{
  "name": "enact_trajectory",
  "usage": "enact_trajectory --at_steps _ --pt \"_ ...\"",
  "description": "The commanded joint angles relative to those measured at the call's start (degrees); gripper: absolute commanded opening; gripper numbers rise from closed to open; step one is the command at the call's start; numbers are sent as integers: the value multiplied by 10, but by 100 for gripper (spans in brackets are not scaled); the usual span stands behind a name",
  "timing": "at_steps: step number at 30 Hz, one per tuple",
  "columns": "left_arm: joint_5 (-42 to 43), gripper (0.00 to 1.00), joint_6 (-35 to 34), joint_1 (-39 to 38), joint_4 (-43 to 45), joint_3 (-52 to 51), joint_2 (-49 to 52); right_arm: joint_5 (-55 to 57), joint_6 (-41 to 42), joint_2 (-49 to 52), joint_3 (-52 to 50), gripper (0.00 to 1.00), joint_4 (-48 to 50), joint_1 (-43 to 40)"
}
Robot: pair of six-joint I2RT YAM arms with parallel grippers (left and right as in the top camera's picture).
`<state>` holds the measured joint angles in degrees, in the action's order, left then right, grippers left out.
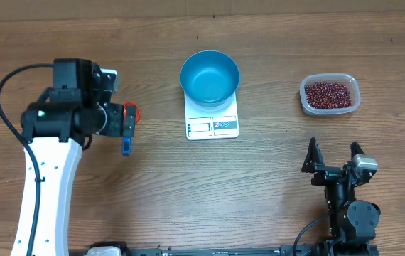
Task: Scoop item into bowl and weigh 150g on scale
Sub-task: 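Move the left gripper forward over the red measuring cup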
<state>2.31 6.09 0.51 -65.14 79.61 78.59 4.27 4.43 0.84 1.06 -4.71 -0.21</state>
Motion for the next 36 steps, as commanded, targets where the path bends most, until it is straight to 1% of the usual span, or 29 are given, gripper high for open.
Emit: enact_trajectory --at_steps 1,3,6,13,21,36 --pt "16 100 22 31 -2 34 19 -3 -2 -7 -6 100 3 5" --pt "26 100 26 53 -3 41 27 -3 -2 -7 -6 100 3 5" --pt "17 100 27 64 -5 43 33 -3 -2 -7 -6 100 3 5" --pt "15 100 47 64 7 48 65 -3 -2 -7 -6 100 3 5" --pt "16 100 54 64 -4 102 138 -3 -2 -7 -6 100 3 5" --pt "0 100 55 64 9 103 212 -3 -2 -7 -6 100 3 5"
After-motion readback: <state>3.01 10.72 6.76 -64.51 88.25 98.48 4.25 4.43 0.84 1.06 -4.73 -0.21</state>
